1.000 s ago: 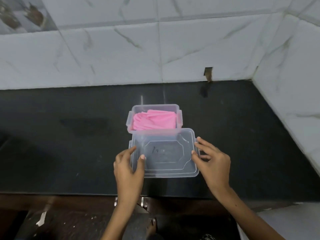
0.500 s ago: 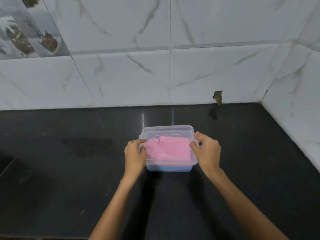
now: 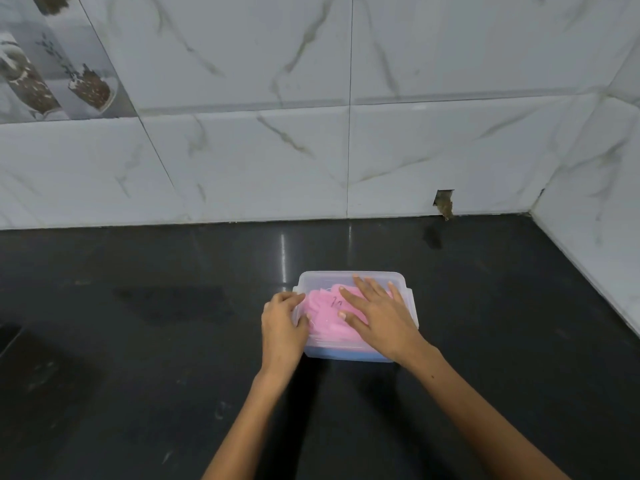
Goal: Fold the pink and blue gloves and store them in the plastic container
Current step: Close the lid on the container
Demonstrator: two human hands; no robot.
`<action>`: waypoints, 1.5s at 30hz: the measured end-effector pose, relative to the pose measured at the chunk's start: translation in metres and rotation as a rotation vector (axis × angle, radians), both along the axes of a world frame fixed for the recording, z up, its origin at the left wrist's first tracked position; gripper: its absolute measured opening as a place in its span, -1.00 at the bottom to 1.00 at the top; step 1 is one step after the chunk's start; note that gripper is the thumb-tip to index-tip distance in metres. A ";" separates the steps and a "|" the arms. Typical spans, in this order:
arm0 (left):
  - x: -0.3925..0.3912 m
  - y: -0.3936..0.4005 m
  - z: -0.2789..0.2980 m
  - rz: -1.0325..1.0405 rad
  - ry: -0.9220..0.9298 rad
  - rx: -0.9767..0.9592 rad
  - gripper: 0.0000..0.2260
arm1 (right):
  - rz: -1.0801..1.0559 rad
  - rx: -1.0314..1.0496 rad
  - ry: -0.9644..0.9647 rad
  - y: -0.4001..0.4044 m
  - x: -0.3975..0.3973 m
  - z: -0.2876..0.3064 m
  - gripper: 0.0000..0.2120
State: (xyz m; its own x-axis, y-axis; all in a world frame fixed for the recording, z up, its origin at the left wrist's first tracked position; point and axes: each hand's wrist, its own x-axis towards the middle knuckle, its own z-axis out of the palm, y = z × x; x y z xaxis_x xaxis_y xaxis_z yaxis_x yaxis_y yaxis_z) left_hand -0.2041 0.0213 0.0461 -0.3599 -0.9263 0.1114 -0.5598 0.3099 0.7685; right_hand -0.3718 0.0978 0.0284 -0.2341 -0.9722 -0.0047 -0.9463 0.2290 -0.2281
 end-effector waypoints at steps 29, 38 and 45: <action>-0.006 -0.017 -0.015 0.254 0.125 0.255 -0.81 | 0.046 -0.066 0.063 0.001 -0.009 -0.011 -0.53; -0.008 0.011 -0.012 0.276 0.117 -0.040 -0.83 | 0.061 -0.094 0.068 0.006 -0.001 -0.012 -0.54; -0.013 0.014 -0.014 0.288 0.121 -0.105 -0.86 | 0.050 -0.107 0.068 0.007 0.002 -0.015 -0.53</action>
State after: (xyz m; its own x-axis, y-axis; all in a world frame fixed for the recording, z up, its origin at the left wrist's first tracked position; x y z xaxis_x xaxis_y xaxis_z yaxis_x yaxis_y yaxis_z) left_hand -0.2167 0.0357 0.0318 -0.0627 -0.9694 0.2375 -0.5422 0.2329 0.8073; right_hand -0.3694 0.1052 0.0131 -0.1812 -0.9768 0.1138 -0.9701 0.1586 -0.1838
